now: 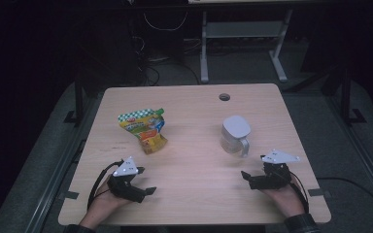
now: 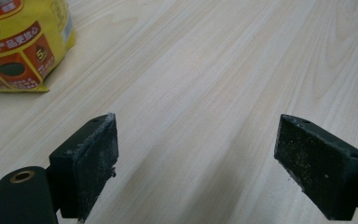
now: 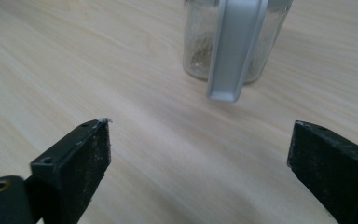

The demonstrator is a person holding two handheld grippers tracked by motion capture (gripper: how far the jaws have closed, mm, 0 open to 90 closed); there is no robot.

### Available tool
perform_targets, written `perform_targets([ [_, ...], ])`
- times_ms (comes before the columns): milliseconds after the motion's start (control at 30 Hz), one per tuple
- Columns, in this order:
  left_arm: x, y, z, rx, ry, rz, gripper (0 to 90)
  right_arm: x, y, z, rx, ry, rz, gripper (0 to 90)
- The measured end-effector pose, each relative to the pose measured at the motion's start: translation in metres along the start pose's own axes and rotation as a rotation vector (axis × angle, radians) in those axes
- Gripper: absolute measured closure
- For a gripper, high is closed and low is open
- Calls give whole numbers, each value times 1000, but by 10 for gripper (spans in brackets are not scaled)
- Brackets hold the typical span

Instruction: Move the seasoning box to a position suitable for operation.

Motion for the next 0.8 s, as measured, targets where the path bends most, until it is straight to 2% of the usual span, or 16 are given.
perform_targets([
  [133,3,-2,0,-1,4,6,131,3,-2,-6,-1,-3,2,99],
  [300,6,-3,0,-2,5,12,131,6,-5,-22,23,-20,-6,159],
  [533,5,-1,0,-4,6,10,131,12,-8,-39,48,-12,6,239],
  [667,6,-2,0,4,22,14,131,15,-11,-44,48,-29,10,296],
  [800,5,-2,0,3,20,14,131,15,-12,-50,61,-34,14,343],
])
Point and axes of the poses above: each handheld gripper's, and its own axes: y roughly backward along the jaws, z roughly out of its underside, x roughly to its right, the point moved 10 cm from there along -y, roughly forward along the jaws, and after that the axes turned 2 degrees about y, right-handed, at the moved point
